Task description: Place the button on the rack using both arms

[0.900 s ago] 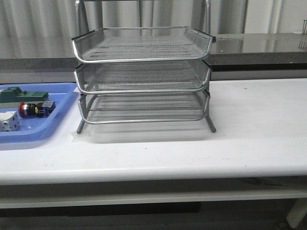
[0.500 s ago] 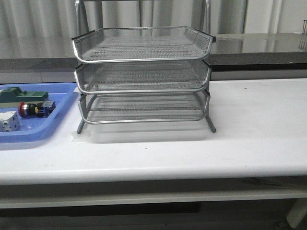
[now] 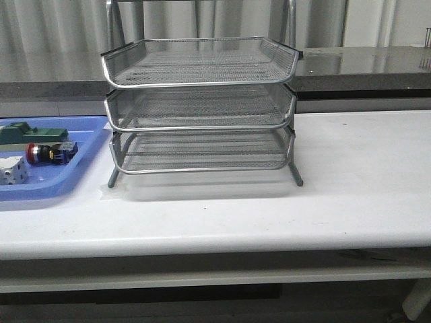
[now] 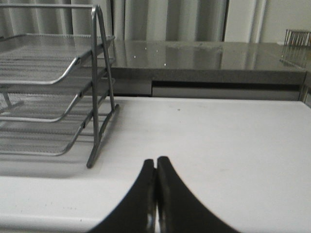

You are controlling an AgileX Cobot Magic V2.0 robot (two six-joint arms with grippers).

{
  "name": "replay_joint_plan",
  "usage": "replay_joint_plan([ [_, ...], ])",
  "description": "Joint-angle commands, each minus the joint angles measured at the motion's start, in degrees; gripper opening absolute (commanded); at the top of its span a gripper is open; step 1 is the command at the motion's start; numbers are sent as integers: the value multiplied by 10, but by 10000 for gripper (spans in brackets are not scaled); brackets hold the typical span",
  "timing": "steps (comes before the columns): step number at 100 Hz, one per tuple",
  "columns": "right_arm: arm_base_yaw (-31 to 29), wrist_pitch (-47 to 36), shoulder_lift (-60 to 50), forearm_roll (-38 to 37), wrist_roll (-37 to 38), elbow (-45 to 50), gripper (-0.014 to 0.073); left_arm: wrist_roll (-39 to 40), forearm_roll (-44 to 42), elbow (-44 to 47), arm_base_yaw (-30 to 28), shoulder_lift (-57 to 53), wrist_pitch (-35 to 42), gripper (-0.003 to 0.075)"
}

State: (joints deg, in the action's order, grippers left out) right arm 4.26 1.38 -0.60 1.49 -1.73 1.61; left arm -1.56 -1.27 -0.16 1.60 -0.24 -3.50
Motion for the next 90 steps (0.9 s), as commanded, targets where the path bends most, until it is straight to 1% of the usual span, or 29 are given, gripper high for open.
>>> replay_joint_plan([
  [1,-4,-85,-11,-4,-1,-12,-70,6,5,32,-1,-19,43,-21],
  [10,-4,-79,-11,-4,-1,-26,-70,6,5,32,-1,-19,43,-21],
  [16,-4,-50,-7,-1,-1,-48,-70,6,5,32,-1,-19,43,-21],
  [32,-4,13,36,39,-1,-122,-70,6,5,32,-1,-19,43,-21],
  [38,-4,50,68,49,-1,-155,-70,6,5,32,-1,-19,43,-21],
  [50,-4,149,143,51,-1,-232,-70,6,5,32,-1,-19,43,-21],
  [62,-4,223,228,54,-1,-305,-70,6,5,32,-1,-19,43,-21],
  [74,-4,264,311,67,-1,-364,-70,6,5,32,-1,-19,43,-21],
  [90,-4,287,405,113,-1,-422,-70,6,5,32,-1,-19,43,-21],
])
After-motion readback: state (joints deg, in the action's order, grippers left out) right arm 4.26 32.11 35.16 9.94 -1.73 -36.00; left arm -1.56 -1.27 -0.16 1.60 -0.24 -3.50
